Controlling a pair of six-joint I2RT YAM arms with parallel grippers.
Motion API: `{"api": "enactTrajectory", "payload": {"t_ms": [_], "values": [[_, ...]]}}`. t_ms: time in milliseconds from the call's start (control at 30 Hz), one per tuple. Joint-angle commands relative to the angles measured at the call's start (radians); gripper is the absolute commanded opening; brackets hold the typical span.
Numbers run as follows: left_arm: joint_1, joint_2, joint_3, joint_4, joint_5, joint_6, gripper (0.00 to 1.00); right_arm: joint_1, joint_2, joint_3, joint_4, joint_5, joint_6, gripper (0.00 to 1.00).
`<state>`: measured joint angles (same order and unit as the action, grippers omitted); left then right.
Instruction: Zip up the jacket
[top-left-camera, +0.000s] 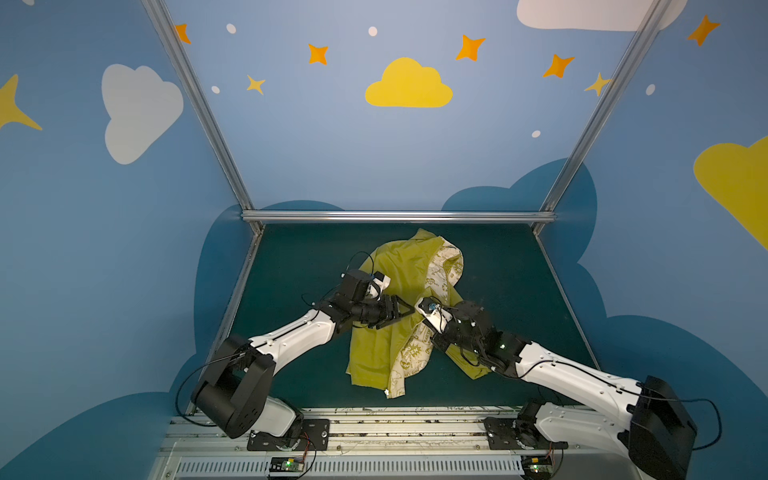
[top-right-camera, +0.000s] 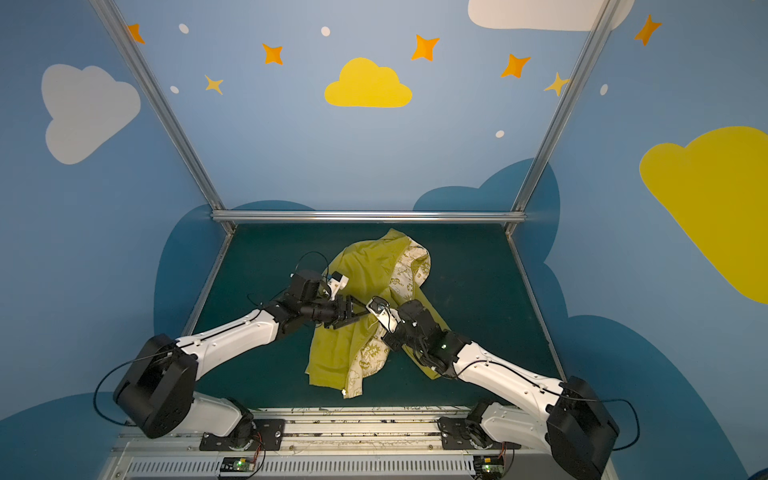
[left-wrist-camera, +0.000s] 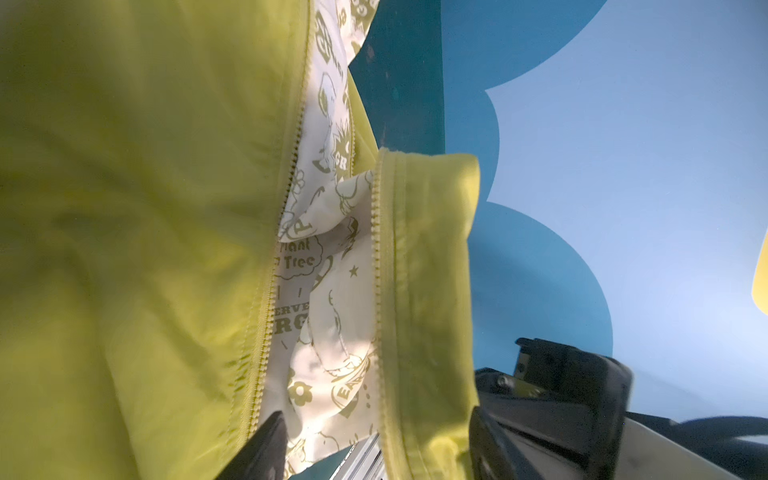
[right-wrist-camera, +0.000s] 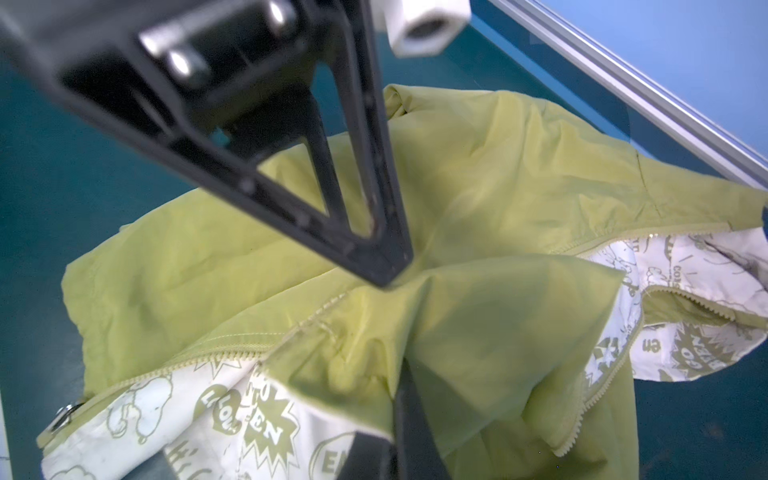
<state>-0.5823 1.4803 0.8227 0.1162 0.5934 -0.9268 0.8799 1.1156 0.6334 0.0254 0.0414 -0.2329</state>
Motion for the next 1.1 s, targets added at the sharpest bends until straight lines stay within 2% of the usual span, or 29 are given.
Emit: {"api": "enactTrajectory", "payload": {"t_ms": [0,33,100,200,300,433,500,533,567,633,700,733,867,967,1067], "values": [[-0.044,0.029,0.018,0.181,-0.023,-0.056,0.68,0.005,-0.061,0.015,-0.043,0.026,-0.023,0.0],[-0.048,0.034,0.016,0.224,-0.03,-0.075,0.69,0.0,-0.082,0.02,-0.031,0.046,0.006,0.0],[-0.041,0.03,0.011,0.308,-0.052,-0.119,0.69,-0.044,-0.108,0.034,0.007,0.007,-0.002,0.0],[-0.029,0.007,0.058,0.329,-0.087,-0.12,0.68,-0.194,-0.059,0.227,-0.065,-0.199,-0.016,0.0],[-0.012,-0.036,0.1,0.318,-0.126,-0.098,0.67,-0.246,0.07,0.405,-0.125,-0.329,-0.094,0.0],[0.06,-0.206,0.044,0.224,-0.267,-0.084,0.7,-0.295,0.288,0.694,-0.231,-0.505,-0.157,0.0],[0.081,-0.315,0.005,0.137,-0.352,-0.05,0.73,-0.294,0.357,0.791,-0.331,-0.579,-0.229,0.0],[0.086,-0.363,-0.016,0.096,-0.409,-0.022,0.74,-0.292,0.372,0.812,-0.395,-0.585,-0.227,0.0],[0.091,-0.398,-0.027,0.052,-0.431,-0.011,0.74,-0.291,0.372,0.796,-0.413,-0.573,-0.202,0.0],[0.093,-0.449,-0.069,0.003,-0.453,0.005,0.75,-0.277,0.333,0.662,-0.366,-0.527,-0.179,0.0],[0.095,-0.454,-0.123,0.035,-0.444,-0.03,0.75,-0.238,0.287,0.49,-0.243,-0.406,-0.138,0.0],[0.095,-0.44,-0.145,0.072,-0.419,-0.053,0.74,-0.211,0.269,0.423,-0.225,-0.329,-0.139,0.0],[0.093,-0.348,-0.158,0.098,-0.296,-0.097,0.74,-0.144,0.204,0.287,-0.27,-0.169,-0.12,0.0],[0.073,-0.274,-0.175,0.184,-0.246,-0.136,0.73,-0.132,0.143,0.211,-0.285,-0.104,-0.03,0.0],[0.037,-0.189,-0.152,0.23,-0.221,-0.158,0.73,-0.111,0.076,0.114,-0.221,-0.073,-0.022,0.0]]}}
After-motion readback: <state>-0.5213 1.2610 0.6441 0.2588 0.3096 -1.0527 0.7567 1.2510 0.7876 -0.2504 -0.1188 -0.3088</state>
